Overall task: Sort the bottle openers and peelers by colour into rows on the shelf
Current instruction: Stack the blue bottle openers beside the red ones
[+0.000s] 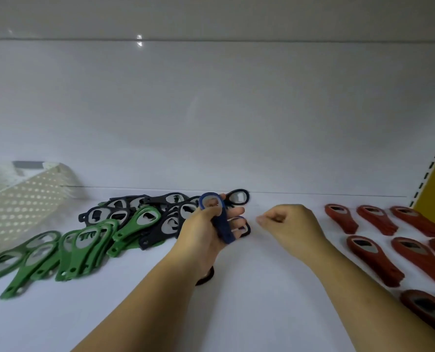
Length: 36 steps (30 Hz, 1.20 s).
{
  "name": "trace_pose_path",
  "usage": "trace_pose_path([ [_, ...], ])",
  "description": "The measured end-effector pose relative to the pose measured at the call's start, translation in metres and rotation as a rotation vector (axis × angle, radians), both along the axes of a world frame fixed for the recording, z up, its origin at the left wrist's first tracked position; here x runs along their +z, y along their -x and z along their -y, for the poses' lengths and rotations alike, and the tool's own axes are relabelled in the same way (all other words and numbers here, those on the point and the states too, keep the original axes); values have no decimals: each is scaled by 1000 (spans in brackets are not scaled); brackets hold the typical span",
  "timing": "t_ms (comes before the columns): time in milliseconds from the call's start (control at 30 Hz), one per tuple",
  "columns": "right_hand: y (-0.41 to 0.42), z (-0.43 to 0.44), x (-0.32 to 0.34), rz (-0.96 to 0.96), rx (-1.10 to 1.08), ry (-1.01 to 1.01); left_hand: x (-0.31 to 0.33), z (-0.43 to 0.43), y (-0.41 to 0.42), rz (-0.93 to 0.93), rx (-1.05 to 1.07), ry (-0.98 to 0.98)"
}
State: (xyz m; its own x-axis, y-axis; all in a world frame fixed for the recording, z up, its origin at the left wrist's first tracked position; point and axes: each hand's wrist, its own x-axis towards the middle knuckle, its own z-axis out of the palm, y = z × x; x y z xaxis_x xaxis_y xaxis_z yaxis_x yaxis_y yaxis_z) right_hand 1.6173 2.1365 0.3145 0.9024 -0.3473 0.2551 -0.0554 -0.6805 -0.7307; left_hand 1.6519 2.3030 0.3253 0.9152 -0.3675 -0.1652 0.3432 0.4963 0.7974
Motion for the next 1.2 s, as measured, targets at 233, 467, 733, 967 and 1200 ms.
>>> trace_pose_path([
  [233, 4, 46, -1, -385, -243, 397, 1, -4, -5, -44, -90, 23],
  [467, 0, 30, -3, -353, -136, 286, 3, -4, -4, -107, -60, 122],
  [733, -1, 15, -4, -224, -11, 166, -3, -4, -10, -143, 31, 160],
  [967, 7, -7, 13, 112, 21, -442, -9, 0, -13, -133, 55, 172],
  [1200, 13, -44, 10, 152, 202, -550, -11, 11, -2, 27, -103, 138],
])
